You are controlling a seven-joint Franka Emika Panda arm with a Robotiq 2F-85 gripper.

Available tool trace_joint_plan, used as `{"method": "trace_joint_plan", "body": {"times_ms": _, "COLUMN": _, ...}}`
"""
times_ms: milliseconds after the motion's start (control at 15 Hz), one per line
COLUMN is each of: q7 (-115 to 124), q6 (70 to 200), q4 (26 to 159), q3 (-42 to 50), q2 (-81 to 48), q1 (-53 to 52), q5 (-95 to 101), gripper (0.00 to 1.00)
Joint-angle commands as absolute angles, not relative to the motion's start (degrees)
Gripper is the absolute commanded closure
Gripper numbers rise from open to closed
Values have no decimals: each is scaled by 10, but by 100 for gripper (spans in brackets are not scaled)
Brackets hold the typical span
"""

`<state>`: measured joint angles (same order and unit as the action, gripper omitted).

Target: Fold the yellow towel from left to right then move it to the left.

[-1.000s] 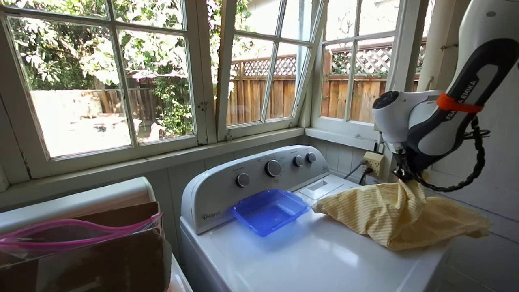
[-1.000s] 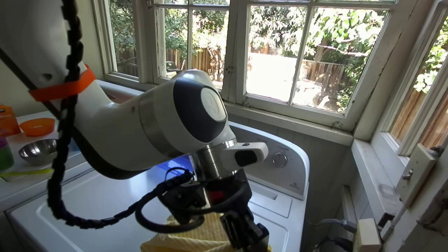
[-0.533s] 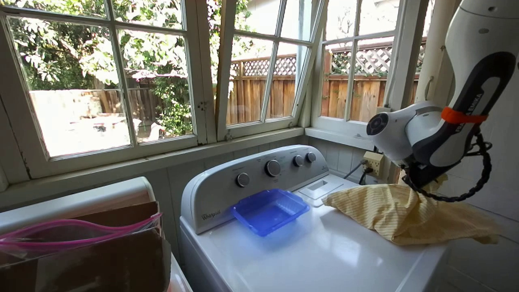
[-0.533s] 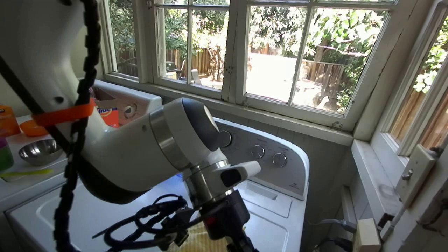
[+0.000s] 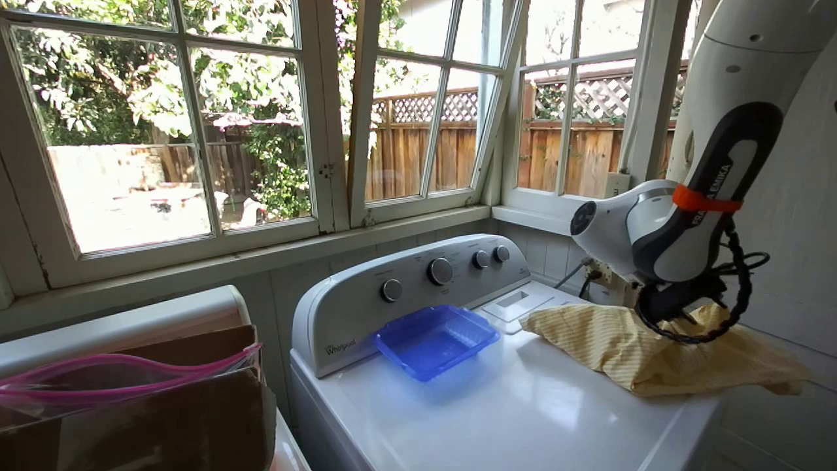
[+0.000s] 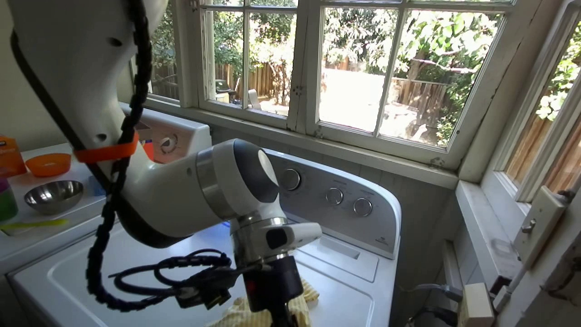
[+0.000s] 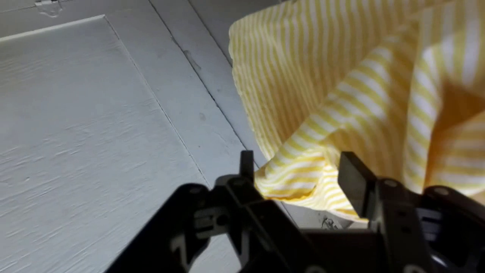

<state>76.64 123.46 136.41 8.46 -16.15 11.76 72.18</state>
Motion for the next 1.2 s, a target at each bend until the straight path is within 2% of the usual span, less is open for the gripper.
{"method": "trace_joint_plan", "body": {"times_ms": 0, "q7": 750, "q6": 1256, "q4": 1377, "q3": 75, "q2": -90, "q1": 110, "q5": 650, "gripper": 7}}
{"method": "trace_joint_plan", "body": {"times_ms": 67, "q7": 730, "q6": 1262, "q4": 1380, "q3": 70, "q2": -74, "q1": 108, "q5": 623, "gripper": 1}}
{"method": "trace_joint_plan", "body": {"times_ms": 133, "q7": 708, "q6": 1272, "q4": 1383, "q3": 64, "q2": -61, "q1": 104, "q5": 590, "gripper": 0}}
{"method": "trace_joint_plan", "body": {"times_ms": 467, "q7": 705, "q6": 1294, "q4": 1403, "q3": 35, "q2": -58, "q1": 57, "q5": 539, "gripper": 0}}
{"method": "trace_joint_plan", "body": {"times_ms": 1133, "q7": 857, "q6": 1424, "q4": 1456, "q3": 14, "q2": -88, "q1": 3, "q5": 771, "gripper": 0}}
